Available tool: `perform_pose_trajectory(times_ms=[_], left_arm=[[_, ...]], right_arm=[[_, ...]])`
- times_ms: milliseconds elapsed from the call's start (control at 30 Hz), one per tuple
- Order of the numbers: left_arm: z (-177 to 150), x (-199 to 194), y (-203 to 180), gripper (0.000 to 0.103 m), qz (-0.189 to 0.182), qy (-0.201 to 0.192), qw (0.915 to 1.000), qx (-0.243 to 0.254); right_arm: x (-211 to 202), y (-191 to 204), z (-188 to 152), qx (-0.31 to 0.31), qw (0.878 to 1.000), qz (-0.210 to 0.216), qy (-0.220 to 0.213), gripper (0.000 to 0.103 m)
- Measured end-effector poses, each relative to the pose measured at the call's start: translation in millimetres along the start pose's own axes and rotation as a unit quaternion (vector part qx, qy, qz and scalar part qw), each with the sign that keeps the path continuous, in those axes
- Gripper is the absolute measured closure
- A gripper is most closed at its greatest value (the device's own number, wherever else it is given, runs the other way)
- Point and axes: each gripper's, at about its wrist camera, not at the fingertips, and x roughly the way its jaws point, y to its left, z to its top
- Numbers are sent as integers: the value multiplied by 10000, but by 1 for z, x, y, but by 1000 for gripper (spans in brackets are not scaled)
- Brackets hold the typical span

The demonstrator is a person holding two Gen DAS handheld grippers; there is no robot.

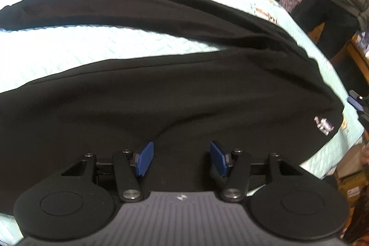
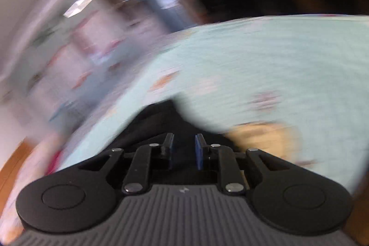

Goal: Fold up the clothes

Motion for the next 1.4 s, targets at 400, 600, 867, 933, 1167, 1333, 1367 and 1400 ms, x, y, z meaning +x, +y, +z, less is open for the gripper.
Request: perform_pose_trajectory(times_ms=[400,600,867,933,1167,1333,1367,1400], left_arm=[[23,-15,15,46,148,-410,9990,-8],[86,-67,69,43,1266,-1747,9744,-626],[172,-44,186,36,2811,-1638,9424,-777],[187,-29,213,38,2980,-1518,9387,-832],[219,1,275,41,2689,-1134,9512,-1001],[233,25,289,41,2714,-890,9546,-848],[235,30,292,41,2614,-810,9583,-827],[236,34,294,41,2479,-731,9625,-822]], right_arm=[[63,18,-24,-439,9945,-369,882,81],[85,50,-14,-401,9925,563,1007,63],[156,152,-44,-1214,9661,1453,1752,60],[180,181,-50,-1439,9578,1567,1931,60],[240,251,-66,-1900,9480,1557,2025,59],[261,246,-78,-1811,9460,1523,2214,55],[265,245,-80,-1791,9456,1516,2253,55],[269,243,-82,-1772,9451,1509,2292,55]])
